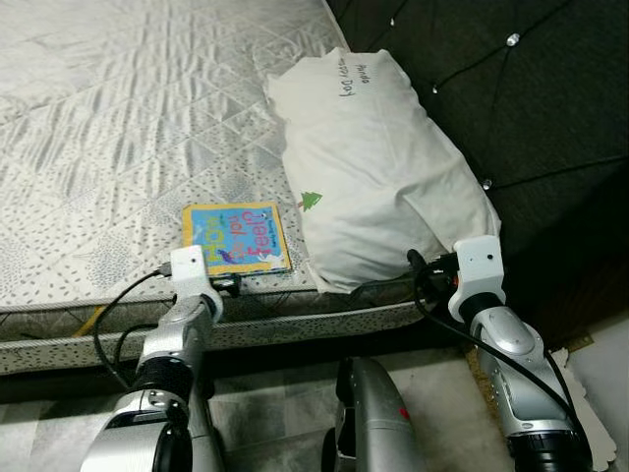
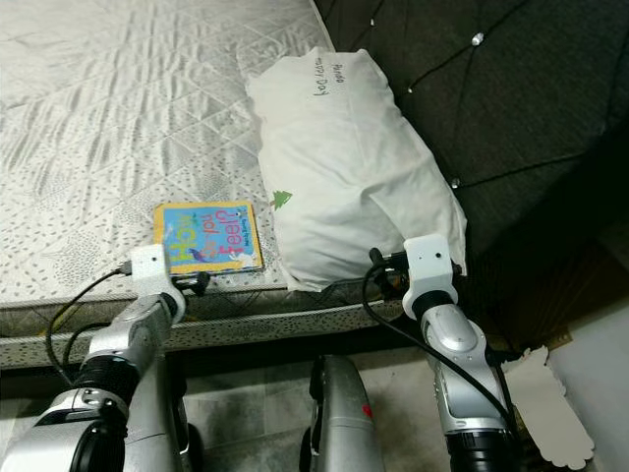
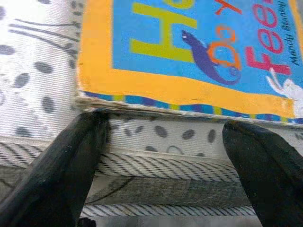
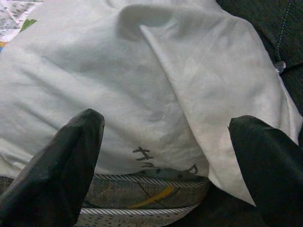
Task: Clean up the room
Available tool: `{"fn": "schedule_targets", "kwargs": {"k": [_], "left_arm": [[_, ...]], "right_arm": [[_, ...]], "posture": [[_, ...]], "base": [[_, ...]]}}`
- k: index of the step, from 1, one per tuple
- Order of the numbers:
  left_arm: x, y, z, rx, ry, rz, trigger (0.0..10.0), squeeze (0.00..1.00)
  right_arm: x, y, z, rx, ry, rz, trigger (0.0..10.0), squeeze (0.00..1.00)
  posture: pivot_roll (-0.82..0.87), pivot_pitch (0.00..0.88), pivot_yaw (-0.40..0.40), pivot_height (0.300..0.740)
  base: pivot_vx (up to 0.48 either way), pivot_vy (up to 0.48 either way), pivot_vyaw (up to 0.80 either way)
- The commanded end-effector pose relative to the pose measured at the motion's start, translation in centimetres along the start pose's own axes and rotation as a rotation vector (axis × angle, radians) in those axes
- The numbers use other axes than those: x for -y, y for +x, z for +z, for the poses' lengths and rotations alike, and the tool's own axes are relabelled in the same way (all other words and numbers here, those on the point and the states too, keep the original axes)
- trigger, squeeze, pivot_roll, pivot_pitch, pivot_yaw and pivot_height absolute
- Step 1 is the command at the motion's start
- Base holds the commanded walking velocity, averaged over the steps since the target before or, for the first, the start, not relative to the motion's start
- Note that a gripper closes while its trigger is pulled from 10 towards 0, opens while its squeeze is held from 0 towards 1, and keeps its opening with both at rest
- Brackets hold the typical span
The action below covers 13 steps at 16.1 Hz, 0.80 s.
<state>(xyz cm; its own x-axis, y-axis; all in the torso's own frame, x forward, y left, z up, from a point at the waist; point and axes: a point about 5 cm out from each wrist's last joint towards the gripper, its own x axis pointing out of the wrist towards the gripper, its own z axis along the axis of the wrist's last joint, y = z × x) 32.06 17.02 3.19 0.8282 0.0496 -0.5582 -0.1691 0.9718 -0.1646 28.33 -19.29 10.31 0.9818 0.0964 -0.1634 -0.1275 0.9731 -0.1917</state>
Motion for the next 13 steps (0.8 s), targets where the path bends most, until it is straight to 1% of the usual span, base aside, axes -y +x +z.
{"fn": "schedule_targets", "kwargs": {"k": [1,2,5,8,11,13], "left_arm": [[-0.2,0.1,-0.4,-0.02,-0.001,0.017,10.0,0.88],[-0.2,0.1,-0.3,-0.017,-0.002,0.018,10.0,0.87],[-0.3,0.2,0.0,-0.007,-0.001,0.018,10.0,0.86],[-0.2,0.2,0.0,-0.006,0.002,0.017,10.0,0.83],[-0.5,0.3,0.1,-0.003,-0.002,0.03,10.0,0.69],[-1.5,0.3,0.6,0.008,-0.004,0.055,10.0,0.56]], "right_arm": [[0.5,-0.1,-0.1,-0.006,-0.008,-0.016,10.0,0.0],[0.5,0.0,-0.2,-0.007,-0.008,-0.016,10.0,0.0],[0.5,0.1,-0.2,-0.007,-0.01,-0.01,10.0,0.0],[0.4,0.1,-0.2,-0.007,-0.009,-0.01,10.0,0.0],[0.4,0.2,-0.2,-0.007,-0.008,-0.011,10.0,0.0],[0.4,0.3,-0.2,-0.006,-0.007,-0.012,10.0,0.0]], "posture": [[-0.05,0.087,-0.147,0.572],[-0.05,0.085,-0.148,0.572],[-0.05,0.08,-0.148,0.572],[-0.05,0.078,-0.147,0.572],[-0.05,0.08,-0.148,0.572],[-0.04,0.078,-0.145,0.572]], "base": [[0.0,0.0,0.0],[0.0,0.0,0.0],[0.0,0.0,0.0],[0.0,0.0,0.0],[0.0,0.0,0.0],[0.0,0.0,0.0]]}}
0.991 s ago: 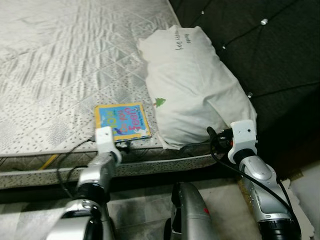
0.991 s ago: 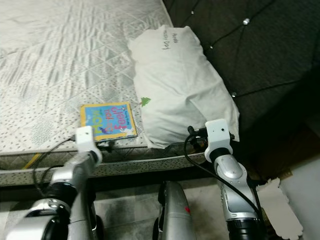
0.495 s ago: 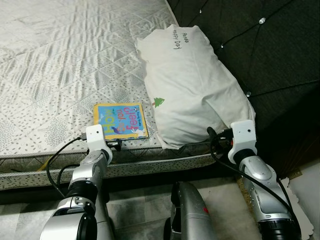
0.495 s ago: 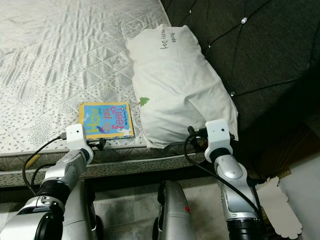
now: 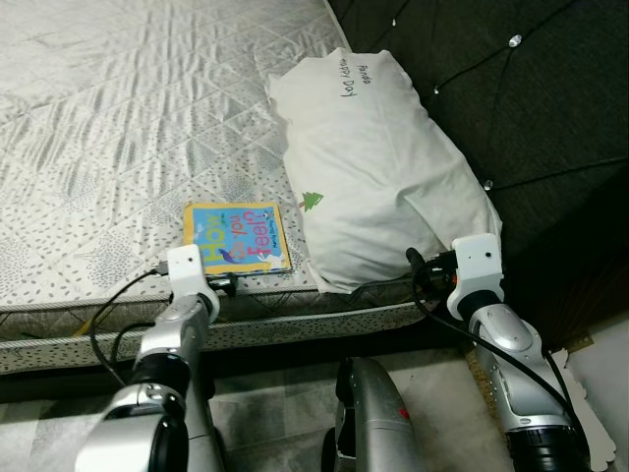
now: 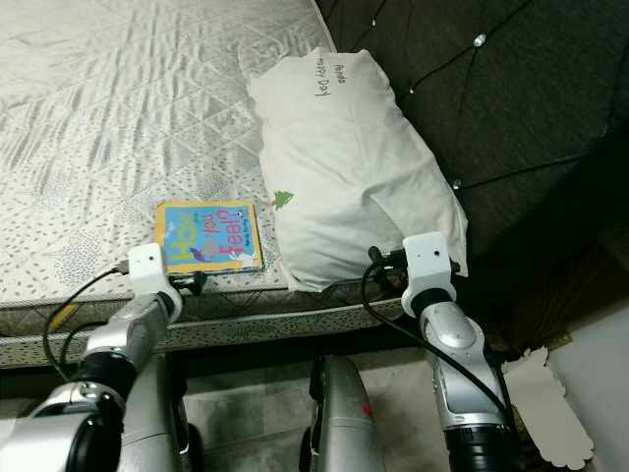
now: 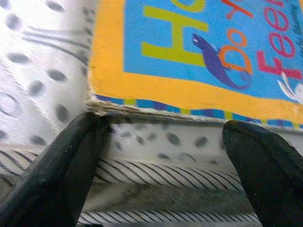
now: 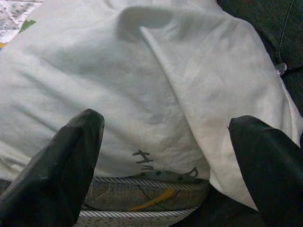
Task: Clean up the room
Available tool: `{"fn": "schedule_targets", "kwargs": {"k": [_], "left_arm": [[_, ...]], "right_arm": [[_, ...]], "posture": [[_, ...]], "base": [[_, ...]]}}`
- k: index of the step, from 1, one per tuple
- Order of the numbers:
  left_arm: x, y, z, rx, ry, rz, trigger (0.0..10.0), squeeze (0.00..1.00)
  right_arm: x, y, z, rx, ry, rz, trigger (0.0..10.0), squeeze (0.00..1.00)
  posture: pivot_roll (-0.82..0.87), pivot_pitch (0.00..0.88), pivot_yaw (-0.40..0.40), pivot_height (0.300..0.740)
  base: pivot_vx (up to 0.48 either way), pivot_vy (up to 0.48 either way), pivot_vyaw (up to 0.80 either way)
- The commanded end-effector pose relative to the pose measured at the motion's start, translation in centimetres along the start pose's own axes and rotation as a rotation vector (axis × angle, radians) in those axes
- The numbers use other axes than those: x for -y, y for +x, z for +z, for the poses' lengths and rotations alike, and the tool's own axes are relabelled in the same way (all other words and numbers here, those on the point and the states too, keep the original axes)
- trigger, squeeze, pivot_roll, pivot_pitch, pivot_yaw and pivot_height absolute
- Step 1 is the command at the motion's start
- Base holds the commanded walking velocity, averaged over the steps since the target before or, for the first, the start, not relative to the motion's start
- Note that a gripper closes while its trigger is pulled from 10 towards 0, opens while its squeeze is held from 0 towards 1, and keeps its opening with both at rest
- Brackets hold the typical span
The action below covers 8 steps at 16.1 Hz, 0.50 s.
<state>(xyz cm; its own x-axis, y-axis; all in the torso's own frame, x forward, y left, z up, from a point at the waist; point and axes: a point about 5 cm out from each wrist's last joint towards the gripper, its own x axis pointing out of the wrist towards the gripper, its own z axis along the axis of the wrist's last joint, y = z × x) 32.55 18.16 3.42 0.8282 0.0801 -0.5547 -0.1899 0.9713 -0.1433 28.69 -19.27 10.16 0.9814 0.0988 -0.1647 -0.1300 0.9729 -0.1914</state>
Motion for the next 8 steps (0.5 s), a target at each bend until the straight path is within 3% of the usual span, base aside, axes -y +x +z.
{"fn": "schedule_targets", "kwargs": {"k": [1,2,3,4,5,6,7,8], "left_arm": [[-0.66,0.03,0.02,0.0,-0.011,0.03,10.0,0.53],[-0.8,0.04,0.11,0.002,-0.012,0.033,10.0,0.51],[-1.04,0.06,0.23,0.004,-0.017,0.042,10.0,0.38],[-1.19,0.06,0.3,0.006,-0.02,0.047,10.0,0.38],[-1.46,0.09,0.45,0.011,-0.022,0.057,10.0,0.25],[-1.39,0.1,0.46,0.012,-0.02,0.054,10.0,0.18],[-1.23,0.1,0.39,0.012,-0.016,0.05,10.0,0.04],[-0.7,0.02,0.1,0.01,-0.009,0.035,10.0,0.0]], "right_arm": [[0.4,-0.03,-0.14,-0.005,-0.006,-0.015,10.0,0.0],[0.39,0.0,-0.15,-0.004,-0.007,-0.015,10.0,0.0],[0.39,0.03,-0.15,-0.004,-0.006,-0.016,10.0,0.0],[0.39,0.04,-0.15,-0.003,-0.006,-0.016,10.0,0.0],[0.41,0.04,-0.16,-0.003,-0.006,-0.017,10.0,0.0],[0.4,0.08,-0.17,-0.003,-0.006,-0.016,10.0,0.0],[0.4,0.11,-0.19,-0.002,-0.005,-0.016,10.0,0.0],[0.36,0.17,-0.22,-0.002,-0.005,-0.015,10.0,0.0]], "posture": [[-0.04,0.078,-0.145,0.572],[-0.04,0.078,-0.145,0.572],[-0.05,0.079,-0.144,0.572],[-0.05,0.079,-0.144,0.572],[-0.05,0.077,-0.146,0.572],[-0.04,0.077,-0.146,0.572],[-0.04,0.075,-0.145,0.572],[-0.04,0.075,-0.144,0.572]], "base": [[0.0,0.0,0.0],[0.0,0.0,0.0],[0.0,0.0,0.0],[0.0,0.0,0.0],[0.0,0.0,0.0],[0.0,0.0,0.0],[0.0,0.0,0.0],[0.0,0.0,0.0]]}}
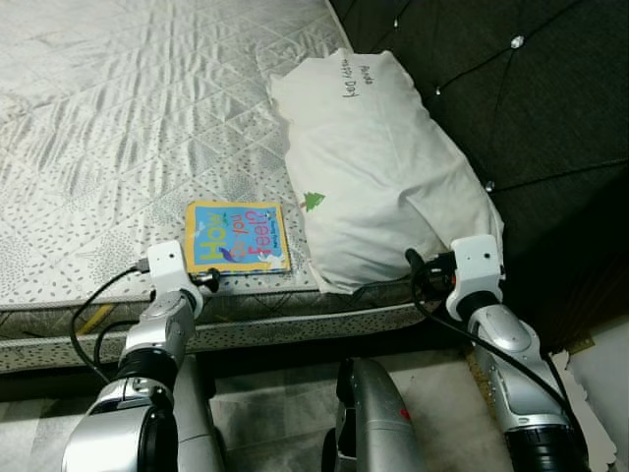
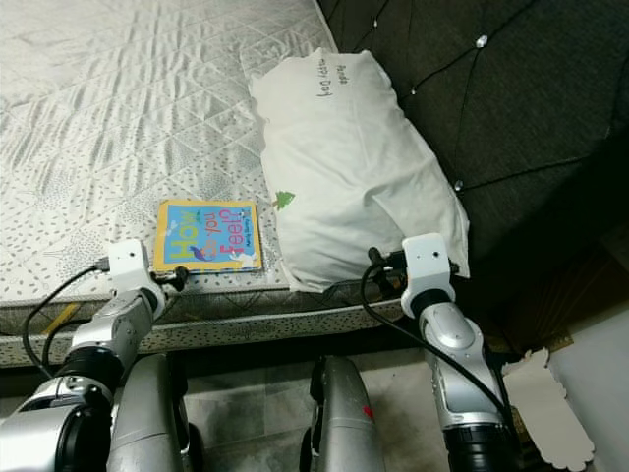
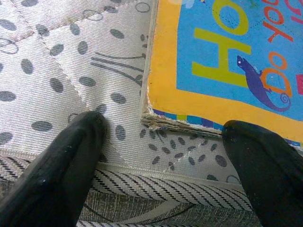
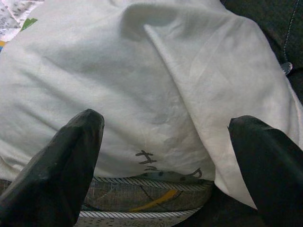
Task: Clean up the room
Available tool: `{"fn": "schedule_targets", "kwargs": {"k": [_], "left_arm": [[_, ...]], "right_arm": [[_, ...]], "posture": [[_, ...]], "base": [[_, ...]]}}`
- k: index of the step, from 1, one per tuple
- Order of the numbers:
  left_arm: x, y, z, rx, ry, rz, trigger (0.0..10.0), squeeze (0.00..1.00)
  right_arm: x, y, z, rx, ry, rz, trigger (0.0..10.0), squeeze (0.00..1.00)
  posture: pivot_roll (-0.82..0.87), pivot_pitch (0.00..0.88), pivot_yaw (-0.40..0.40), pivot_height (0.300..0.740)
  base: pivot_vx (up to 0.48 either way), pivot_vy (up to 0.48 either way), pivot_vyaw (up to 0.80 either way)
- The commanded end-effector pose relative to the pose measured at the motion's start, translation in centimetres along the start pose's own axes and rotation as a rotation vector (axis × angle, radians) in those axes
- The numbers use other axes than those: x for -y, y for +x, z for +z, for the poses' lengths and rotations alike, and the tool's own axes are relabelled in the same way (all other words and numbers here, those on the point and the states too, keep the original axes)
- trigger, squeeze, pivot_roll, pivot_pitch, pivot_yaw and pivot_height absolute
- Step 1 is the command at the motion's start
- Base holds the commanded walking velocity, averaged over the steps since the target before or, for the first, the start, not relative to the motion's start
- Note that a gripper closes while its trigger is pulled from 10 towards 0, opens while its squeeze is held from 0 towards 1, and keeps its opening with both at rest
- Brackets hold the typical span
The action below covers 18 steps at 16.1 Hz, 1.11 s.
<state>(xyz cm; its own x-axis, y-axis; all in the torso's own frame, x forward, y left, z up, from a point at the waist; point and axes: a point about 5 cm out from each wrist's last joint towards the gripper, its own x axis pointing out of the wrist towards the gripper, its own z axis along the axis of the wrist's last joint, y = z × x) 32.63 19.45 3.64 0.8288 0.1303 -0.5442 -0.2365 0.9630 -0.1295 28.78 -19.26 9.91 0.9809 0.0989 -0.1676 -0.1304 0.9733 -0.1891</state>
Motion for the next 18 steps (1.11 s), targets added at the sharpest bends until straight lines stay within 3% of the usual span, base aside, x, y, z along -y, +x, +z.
{"fn": "schedule_targets", "kwargs": {"k": [1,6,8,11,13,18], "left_arm": [[0.8,-0.1,-0.7,-0.013,0.009,-0.023,10.0,0.0],[3.5,-1.3,-1.8,0.026,0.121,-0.103,10.0,0.0],[4.9,-2.1,-1.9,0.057,0.192,-0.149,10.0,0.0],[5.8,-3.0,-1.1,0.123,0.259,-0.19,10.0,0.0],[6.2,-3.9,0.2,0.254,0.296,-0.192,10.0,0.0],[5.0,-6.7,4.4,0.559,0.286,-0.125,10.0,0.0]], "right_arm": [[0.4,0.1,0.0,0.001,-0.007,-0.015,10.0,0.0],[-0.1,0.5,0.0,0.006,0.002,-0.009,10.0,0.0],[-0.7,1.0,0.2,0.02,0.016,0.003,10.0,0.0],[-1.6,1.7,0.6,0.044,0.051,0.03,10.0,0.0],[-2.4,2.3,1.3,0.086,0.094,0.05,10.0,0.0],[-4.1,4.0,1.2,0.069,0.136,0.015,10.0,0.0]], "posture": [[-0.04,0.074,-0.143,0.572],[-0.02,0.06,-0.134,0.572],[0.0,0.042,-0.124,0.572],[0.02,0.004,-0.103,0.572],[0.04,0.0,-0.086,0.572],[0.08,0.0,-0.042,0.572]], "base": [[0.0,0.0,0.0],[0.0,0.0,0.0],[0.0,0.0,0.0],[0.0,0.0,0.0],[0.0,0.0,0.0],[0.0,0.0,0.0]]}}
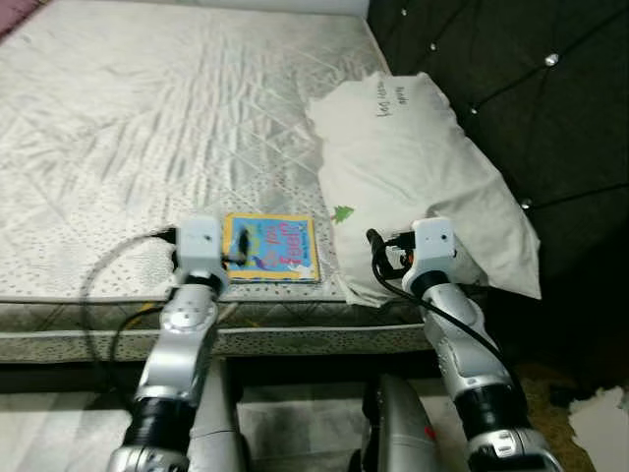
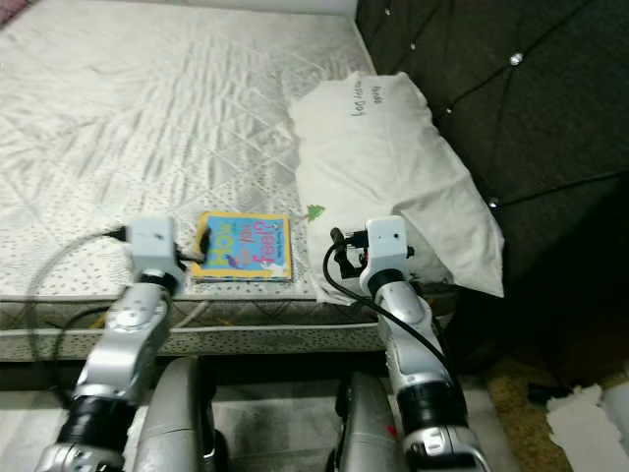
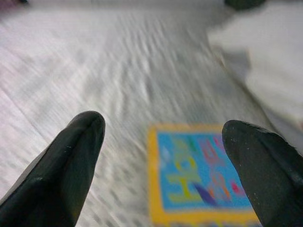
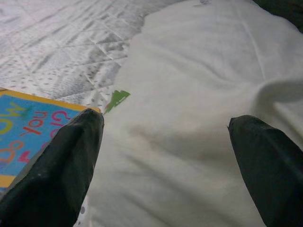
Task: Clean up the room
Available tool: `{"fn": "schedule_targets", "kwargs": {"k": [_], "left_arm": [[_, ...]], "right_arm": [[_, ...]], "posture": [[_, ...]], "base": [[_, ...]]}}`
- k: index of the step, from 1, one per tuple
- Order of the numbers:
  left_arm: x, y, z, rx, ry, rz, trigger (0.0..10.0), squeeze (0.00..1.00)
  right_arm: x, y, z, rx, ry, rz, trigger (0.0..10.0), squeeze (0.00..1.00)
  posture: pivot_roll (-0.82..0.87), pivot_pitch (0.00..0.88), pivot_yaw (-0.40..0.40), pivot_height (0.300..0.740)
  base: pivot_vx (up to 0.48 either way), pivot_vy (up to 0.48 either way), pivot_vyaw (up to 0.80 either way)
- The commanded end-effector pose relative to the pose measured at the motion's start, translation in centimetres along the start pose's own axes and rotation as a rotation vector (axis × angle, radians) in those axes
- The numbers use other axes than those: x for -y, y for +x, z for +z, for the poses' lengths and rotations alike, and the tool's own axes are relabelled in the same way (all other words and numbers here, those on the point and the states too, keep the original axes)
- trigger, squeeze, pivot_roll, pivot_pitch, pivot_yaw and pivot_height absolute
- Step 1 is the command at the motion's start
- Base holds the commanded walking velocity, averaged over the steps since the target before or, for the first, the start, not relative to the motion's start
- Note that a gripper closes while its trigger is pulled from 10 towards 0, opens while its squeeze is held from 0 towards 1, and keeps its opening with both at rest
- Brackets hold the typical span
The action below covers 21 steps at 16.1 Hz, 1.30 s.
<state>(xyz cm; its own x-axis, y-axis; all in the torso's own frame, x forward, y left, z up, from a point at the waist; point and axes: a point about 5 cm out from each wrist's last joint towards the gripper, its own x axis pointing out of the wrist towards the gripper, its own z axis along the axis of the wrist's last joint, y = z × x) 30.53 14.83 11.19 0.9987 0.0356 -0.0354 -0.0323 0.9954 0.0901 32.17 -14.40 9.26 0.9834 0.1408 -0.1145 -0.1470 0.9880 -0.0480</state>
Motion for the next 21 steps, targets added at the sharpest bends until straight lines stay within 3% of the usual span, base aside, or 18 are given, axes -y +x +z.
{"fn": "schedule_targets", "kwargs": {"k": [1,3,6,9,12,21], "left_arm": [[-0.7,-0.3,0.9,0.08,0.018,0.036,10.0,0.0],[-1.8,-1.1,0.8,0.105,0.028,0.064,10.0,0.0],[-3.2,-1.3,-1.2,0.034,-0.013,0.139,10.0,0.0],[-2.8,-0.2,-0.6,0.057,-0.027,0.114,10.0,0.0],[-2.4,0.3,-0.8,0.054,-0.042,0.104,10.0,0.0],[-1.0,0.5,-1.1,0.05,-0.093,0.048,10.0,0.0]], "right_arm": [[0.5,0.5,0.4,0.025,0.024,-0.05,10.0,0.0],[0.9,0.8,0.6,0.046,0.033,-0.082,10.0,0.0],[0.5,1.5,0.8,0.08,0.075,-0.099,10.0,0.0],[-0.9,2.0,1.9,0.152,0.177,-0.039,10.0,0.0],[-1.9,2.4,2.5,0.175,0.222,-0.024,10.0,0.0],[-2.3,1.3,1.0,0.147,0.241,-0.038,10.0,0.0]], "posture": [[0.08,0.0,-0.031,0.572],[0.09,0.0,-0.018,0.572],[0.1,0.0,-0.002,0.572],[0.09,0.0,0.007,0.597],[0.08,0.0,0.019,0.626],[0.06,0.0,0.017,0.735]], "base": [[0.0,0.0,0.0],[0.0,0.0,0.0],[0.0,0.0,0.0],[0.0,0.0,0.0],[0.0,0.0,0.0],[0.0,0.0,0.0]]}}
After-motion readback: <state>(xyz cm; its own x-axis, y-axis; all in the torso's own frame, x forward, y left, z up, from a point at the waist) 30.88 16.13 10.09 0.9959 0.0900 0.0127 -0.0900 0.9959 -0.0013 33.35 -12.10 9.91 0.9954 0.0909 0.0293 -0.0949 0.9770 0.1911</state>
